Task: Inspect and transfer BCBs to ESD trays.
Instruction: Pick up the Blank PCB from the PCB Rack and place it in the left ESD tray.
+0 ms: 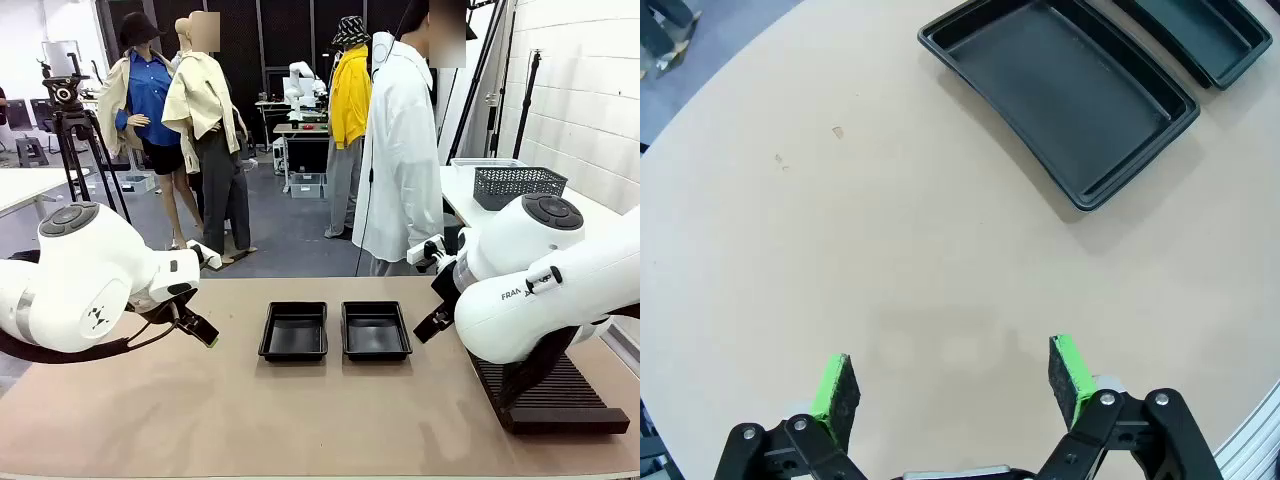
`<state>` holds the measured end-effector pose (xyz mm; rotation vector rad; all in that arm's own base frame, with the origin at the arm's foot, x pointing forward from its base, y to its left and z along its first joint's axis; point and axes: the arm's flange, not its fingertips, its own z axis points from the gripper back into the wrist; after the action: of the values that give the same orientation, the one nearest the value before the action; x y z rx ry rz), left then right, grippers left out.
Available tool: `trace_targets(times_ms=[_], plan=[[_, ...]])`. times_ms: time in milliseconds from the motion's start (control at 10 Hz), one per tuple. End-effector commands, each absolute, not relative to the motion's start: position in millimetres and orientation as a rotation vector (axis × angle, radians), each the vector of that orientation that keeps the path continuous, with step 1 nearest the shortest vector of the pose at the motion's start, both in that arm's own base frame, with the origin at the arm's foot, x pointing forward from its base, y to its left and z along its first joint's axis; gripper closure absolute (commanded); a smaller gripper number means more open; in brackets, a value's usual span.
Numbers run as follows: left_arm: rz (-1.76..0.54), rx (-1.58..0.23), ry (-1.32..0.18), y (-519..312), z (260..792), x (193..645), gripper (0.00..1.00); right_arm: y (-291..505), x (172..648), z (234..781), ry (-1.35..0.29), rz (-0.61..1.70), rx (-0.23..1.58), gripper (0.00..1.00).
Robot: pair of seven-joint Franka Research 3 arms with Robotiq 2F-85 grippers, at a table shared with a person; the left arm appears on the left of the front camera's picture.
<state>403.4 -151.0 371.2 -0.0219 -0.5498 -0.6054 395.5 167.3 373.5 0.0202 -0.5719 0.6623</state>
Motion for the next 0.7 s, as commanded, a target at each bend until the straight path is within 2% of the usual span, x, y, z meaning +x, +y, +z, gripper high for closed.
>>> trace_targets(times_ms=[0,600], plan=[[-0.605,-0.022,-0.550,-151.0,371.2,403.4,0.02,167.3,395.5,373.5,-0.572,0.662,0.020,0.00],[-0.605,-0.022,-0.550,-151.0,371.2,403.4,0.02,167.3,395.5,373.5,-0.572,0.662,0.020,0.00]])
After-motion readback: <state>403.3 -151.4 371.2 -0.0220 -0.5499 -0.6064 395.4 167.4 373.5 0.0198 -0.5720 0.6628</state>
